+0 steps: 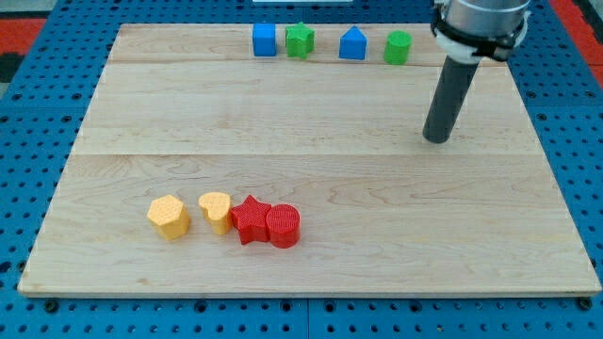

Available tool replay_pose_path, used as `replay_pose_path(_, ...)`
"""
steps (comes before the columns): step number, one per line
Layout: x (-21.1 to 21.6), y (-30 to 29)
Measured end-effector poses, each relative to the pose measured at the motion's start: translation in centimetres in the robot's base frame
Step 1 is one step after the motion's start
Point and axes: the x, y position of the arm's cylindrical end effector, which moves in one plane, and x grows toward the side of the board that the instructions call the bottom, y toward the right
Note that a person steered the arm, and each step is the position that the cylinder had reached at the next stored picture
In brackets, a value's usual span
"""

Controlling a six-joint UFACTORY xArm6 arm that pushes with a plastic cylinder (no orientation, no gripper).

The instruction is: Move the arm towards the top right of the board

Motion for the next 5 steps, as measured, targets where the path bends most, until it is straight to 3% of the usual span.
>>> replay_pose_path(3, -9.9, 6.2)
replay_pose_path(5, -10.9, 6.5)
